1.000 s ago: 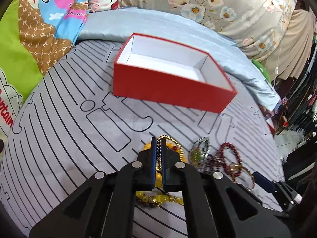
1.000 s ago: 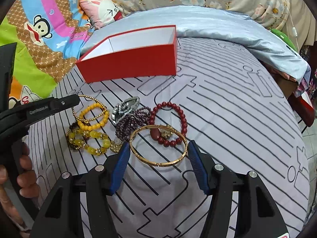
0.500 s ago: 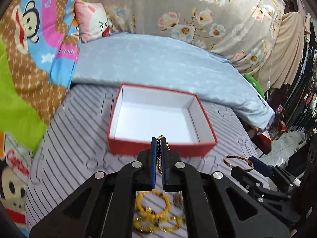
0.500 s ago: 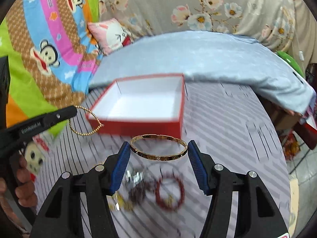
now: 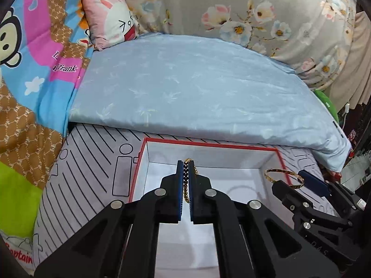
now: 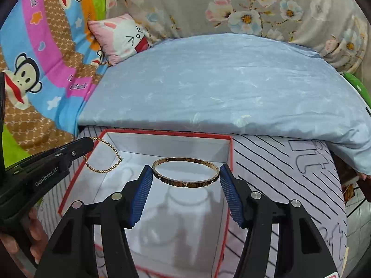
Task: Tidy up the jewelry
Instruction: 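Carry both bracelets into the red box and open both tools, then withdraw both tools from the box back toward the jewelry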
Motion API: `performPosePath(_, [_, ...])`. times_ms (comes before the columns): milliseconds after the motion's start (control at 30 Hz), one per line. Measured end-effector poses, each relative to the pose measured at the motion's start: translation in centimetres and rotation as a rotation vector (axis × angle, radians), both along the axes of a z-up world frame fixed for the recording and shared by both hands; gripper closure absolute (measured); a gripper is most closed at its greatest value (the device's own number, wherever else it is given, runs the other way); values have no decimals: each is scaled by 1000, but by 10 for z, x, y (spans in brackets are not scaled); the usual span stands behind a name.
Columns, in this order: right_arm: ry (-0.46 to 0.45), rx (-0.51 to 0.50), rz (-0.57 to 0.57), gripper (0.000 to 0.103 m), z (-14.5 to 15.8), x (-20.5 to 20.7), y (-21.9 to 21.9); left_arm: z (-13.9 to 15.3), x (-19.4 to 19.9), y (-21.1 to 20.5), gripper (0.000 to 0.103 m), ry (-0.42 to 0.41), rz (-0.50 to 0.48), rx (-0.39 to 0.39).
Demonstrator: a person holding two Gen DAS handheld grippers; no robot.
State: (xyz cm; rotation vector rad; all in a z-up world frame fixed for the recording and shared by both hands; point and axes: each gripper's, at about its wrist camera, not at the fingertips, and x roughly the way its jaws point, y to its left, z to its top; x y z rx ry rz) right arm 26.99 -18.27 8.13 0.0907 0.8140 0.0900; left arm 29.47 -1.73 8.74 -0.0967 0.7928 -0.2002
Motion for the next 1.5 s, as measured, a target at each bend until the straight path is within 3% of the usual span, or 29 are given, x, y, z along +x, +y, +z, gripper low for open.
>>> performPosePath(133, [49, 20, 15, 42, -19, 21, 4, -17, 15, -1, 96, 36, -1, -10])
performPosePath(167, [53, 11, 8, 40, -22, 22, 5, -20, 18, 0, 84, 45, 9, -13])
performPosePath(200, [53, 8, 1, 38, -24, 23, 4, -22, 19, 2, 60, 51, 19, -11])
performPosePath(267, [50, 22, -6, 37, -24, 20, 0, -21, 15, 8, 46, 32, 43, -8])
performPosePath(433, [27, 35, -17, 37, -11, -4, -6, -6, -9, 19, 46, -11, 41, -2])
performPosePath(767, [-17, -14, -29, 34, 7, -103, -13, 3, -86, 50, 43, -15, 81, -13])
performPosePath(1133, [39, 1, -57, 34, -9, -189, -16, -30, -166, 46, 42, 75, 64, 35])
performPosePath(1500, [129, -10, -55, 34, -48, -237, -10, -66, -209, 42, 41, 151, 54, 65])
